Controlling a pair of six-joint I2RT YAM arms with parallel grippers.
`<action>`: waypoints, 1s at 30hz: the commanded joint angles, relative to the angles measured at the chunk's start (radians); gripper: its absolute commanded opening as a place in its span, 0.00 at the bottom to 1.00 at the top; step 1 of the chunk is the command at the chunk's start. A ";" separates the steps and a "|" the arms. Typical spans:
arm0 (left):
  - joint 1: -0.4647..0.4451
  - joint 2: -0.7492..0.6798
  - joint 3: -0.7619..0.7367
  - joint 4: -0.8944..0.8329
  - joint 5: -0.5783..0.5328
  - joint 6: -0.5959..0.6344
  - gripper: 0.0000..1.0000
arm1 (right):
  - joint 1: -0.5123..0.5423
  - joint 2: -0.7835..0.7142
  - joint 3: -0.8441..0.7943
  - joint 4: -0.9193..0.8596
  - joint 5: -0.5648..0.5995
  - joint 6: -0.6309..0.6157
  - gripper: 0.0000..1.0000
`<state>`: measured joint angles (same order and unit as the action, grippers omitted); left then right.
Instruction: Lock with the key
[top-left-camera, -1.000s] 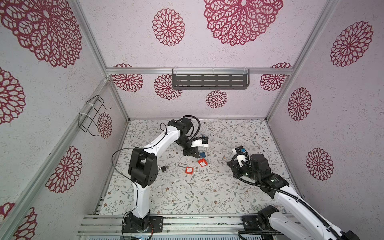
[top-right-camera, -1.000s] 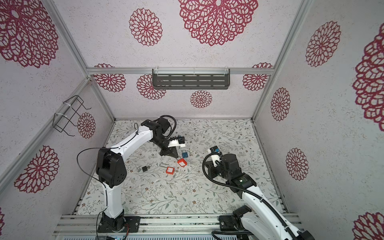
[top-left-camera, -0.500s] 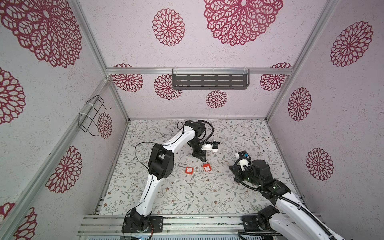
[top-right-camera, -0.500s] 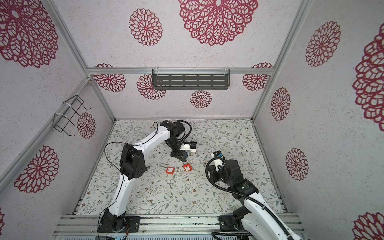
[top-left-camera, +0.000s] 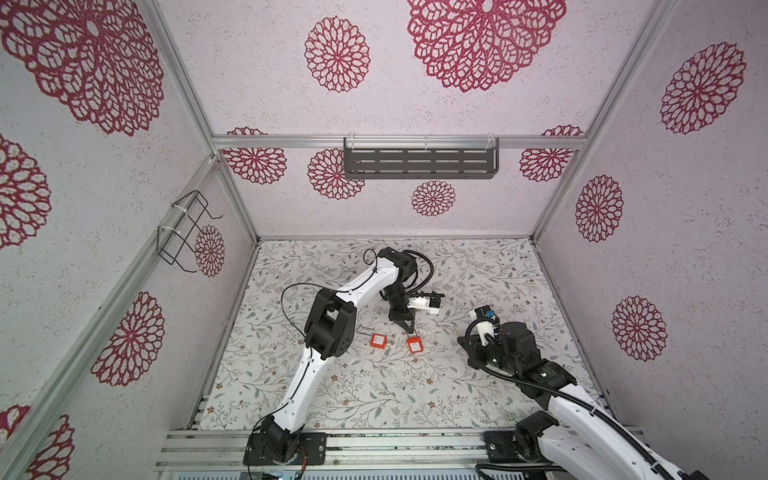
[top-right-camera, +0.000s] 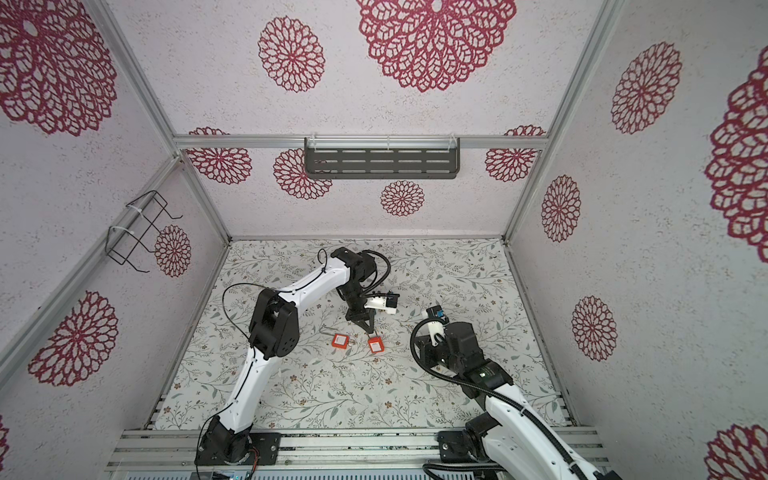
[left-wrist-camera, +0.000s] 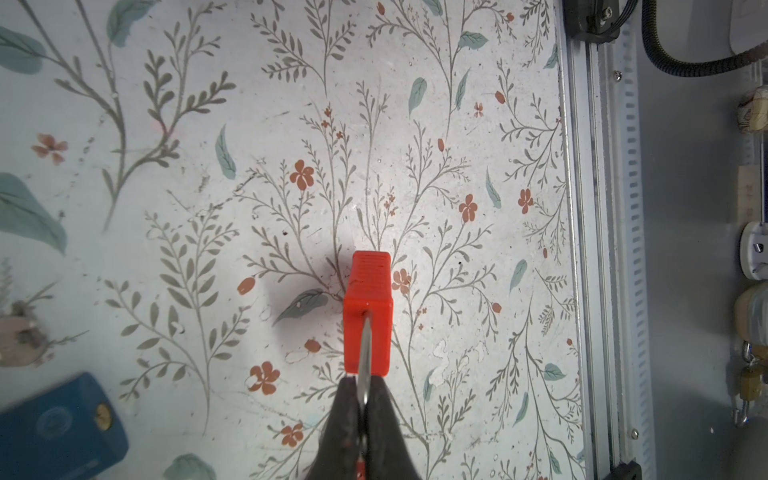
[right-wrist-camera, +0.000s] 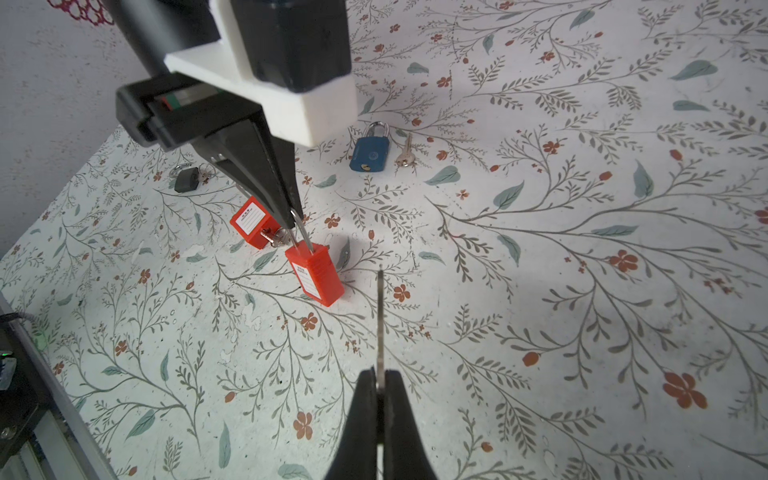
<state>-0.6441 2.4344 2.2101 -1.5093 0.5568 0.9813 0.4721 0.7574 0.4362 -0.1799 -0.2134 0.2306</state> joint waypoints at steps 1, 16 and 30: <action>-0.019 0.018 0.029 -0.002 0.011 0.019 0.00 | 0.003 -0.003 -0.008 0.045 0.004 0.034 0.00; -0.051 0.029 0.014 0.160 -0.149 -0.076 0.19 | 0.004 -0.009 -0.044 0.076 0.003 0.065 0.00; -0.071 0.053 -0.016 0.274 -0.195 -0.136 0.20 | 0.004 0.021 -0.049 0.096 0.014 0.075 0.00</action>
<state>-0.7040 2.4565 2.2105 -1.2652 0.3584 0.8555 0.4721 0.7773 0.3790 -0.1246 -0.2127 0.2878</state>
